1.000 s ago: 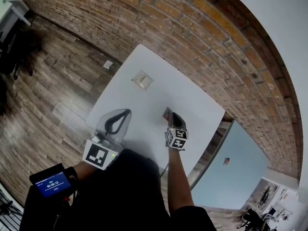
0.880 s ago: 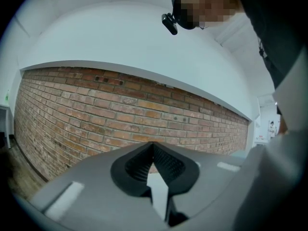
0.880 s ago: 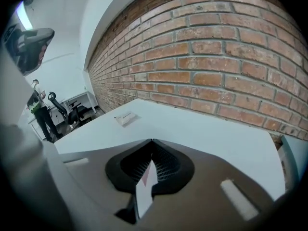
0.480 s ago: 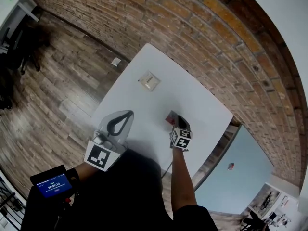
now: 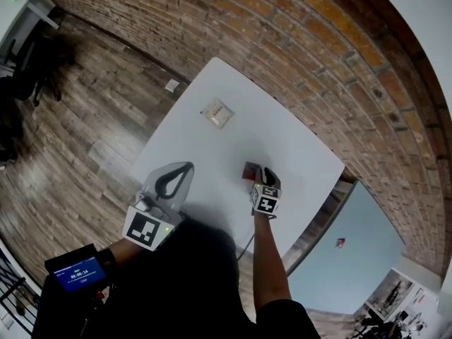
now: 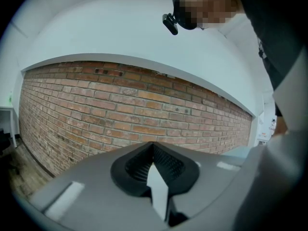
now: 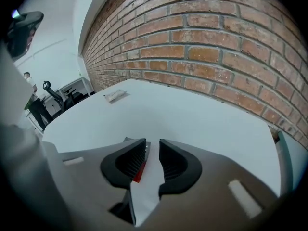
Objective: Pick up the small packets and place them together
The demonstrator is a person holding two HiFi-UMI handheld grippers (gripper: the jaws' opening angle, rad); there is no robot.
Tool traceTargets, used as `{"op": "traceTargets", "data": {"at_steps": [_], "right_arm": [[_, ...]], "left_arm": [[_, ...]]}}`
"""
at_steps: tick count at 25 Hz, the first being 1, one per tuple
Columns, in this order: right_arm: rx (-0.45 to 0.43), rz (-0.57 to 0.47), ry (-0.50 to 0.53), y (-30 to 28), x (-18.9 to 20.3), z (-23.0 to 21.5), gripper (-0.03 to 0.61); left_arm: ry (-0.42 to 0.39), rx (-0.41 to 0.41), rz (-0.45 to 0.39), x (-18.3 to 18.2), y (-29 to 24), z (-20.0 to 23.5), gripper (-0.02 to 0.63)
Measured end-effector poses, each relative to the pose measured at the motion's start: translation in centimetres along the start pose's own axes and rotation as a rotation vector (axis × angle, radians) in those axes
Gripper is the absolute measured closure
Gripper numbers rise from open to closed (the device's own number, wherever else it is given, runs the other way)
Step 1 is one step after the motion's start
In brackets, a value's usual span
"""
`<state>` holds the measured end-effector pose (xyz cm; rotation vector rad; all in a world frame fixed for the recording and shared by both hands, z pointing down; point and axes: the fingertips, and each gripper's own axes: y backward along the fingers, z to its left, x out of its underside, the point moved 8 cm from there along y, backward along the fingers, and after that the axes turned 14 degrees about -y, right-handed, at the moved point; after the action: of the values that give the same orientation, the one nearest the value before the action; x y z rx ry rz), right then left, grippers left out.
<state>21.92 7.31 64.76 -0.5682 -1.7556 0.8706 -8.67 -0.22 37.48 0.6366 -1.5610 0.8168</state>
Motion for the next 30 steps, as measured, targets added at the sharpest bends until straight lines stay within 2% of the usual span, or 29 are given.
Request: {"op": "traceTargets", "data": {"at_steps": [2,5,7,9,11,14,18,20,24,30], "right_arm": [[-0.019,0.005,0.070,0.4,0.2,0.3,0.474],[-0.107,0.039,0.266,0.4,0.8,1.9,0.462],[-0.162,0.085,0.383,-0.1,1.5,2.9,0.428],[-0.204,0.134,0.464,-0.6,2.3,3.6,0.419],[-0.219,0.153,0.501,-1.0,2.6,4.1,0.419],[-0.196,0.135,0.442,-1.4,2.2,3.8,0.419],[-0.132,0.120,0.223,-1.4,1.6,2.9,0.419],[-0.115,0.124,0.160,-1.7,1.5,2.8,0.419],[-0.114,0.119,0.171,-1.9,0.6,2.9,0.394],[-0.106,0.093,0.191,-0.9,0.7,1.7,0.396]], "left_arm": [[0.001,-0.014,0.000,-0.1,-0.1,-0.3,0.614],[-0.002,-0.029,-0.003,-0.2,0.0,-1.0,0.614],[0.000,-0.036,0.003,-0.1,0.1,-1.4,0.614],[0.003,-0.045,0.013,0.0,0.4,-1.8,0.614],[0.007,-0.057,0.024,0.2,0.6,-2.0,0.614],[0.016,-0.078,0.034,0.3,1.0,-2.4,0.614],[0.023,-0.095,0.039,0.5,1.7,-2.6,0.614],[0.026,-0.099,0.037,0.6,1.7,-2.5,0.614],[0.024,-0.099,0.029,0.5,1.3,-1.6,0.614],[0.025,-0.101,0.033,0.8,2.6,-2.1,0.614]]}}
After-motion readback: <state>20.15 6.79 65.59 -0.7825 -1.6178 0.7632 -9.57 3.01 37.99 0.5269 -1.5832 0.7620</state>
